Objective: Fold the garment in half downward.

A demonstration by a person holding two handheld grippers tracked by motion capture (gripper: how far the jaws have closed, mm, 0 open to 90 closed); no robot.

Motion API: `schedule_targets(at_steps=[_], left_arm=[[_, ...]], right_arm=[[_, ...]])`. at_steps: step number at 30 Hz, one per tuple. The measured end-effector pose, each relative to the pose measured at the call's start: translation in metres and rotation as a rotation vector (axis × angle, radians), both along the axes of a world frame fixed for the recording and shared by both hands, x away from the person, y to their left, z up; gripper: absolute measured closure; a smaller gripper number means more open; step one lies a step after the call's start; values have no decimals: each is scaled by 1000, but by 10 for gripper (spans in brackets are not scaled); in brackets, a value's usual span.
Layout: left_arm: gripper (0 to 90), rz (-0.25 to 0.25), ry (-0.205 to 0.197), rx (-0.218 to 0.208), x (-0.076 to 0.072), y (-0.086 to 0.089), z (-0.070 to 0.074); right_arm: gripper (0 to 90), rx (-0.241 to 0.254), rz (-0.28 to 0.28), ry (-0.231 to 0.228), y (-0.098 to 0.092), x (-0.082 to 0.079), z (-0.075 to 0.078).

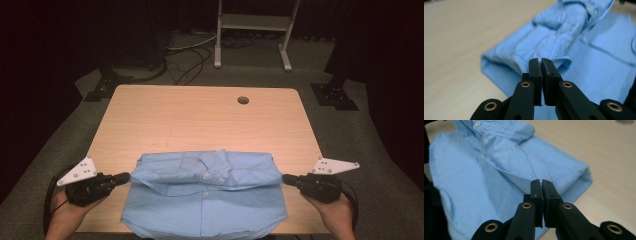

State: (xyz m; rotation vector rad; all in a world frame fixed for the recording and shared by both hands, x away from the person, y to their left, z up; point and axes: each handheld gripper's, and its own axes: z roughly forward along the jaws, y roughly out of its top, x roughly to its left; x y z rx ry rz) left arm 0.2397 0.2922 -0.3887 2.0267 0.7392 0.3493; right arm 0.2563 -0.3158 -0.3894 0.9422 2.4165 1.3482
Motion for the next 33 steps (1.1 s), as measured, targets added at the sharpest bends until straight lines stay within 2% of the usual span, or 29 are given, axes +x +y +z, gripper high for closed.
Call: schedule_targets(at_steps=[4, 7, 10, 12, 17, 22, 27, 33], left_arm=[[870, -30, 94, 37, -2, -1, -22], [870, -43, 133, 67, -1, -2, -32], [869, -45, 145, 100, 0, -6, -39], [869, -48, 150, 103, 1, -7, -41], [868, -46, 152, 100, 0, -6, -44], [866, -21, 150, 107, 4, -8, -44], [864, 19, 151, 129, 13, -12, -42], [864, 46, 157, 148, 33, -16, -40]], right_arm=[[880, -12, 4, 75, -1, -8, -20], [879, -23, 10, 118, -1, -11, -33], [879, -39, 16, 157, 3, -12, -43], [879, -59, 16, 168, 5, -14, -49], [878, -66, 7, 161, 7, -16, -51], [878, -83, -4, 157, 10, -16, -50], [876, -83, -19, 165, 12, -6, -50], [876, -91, -36, 169, 13, 14, -49]])
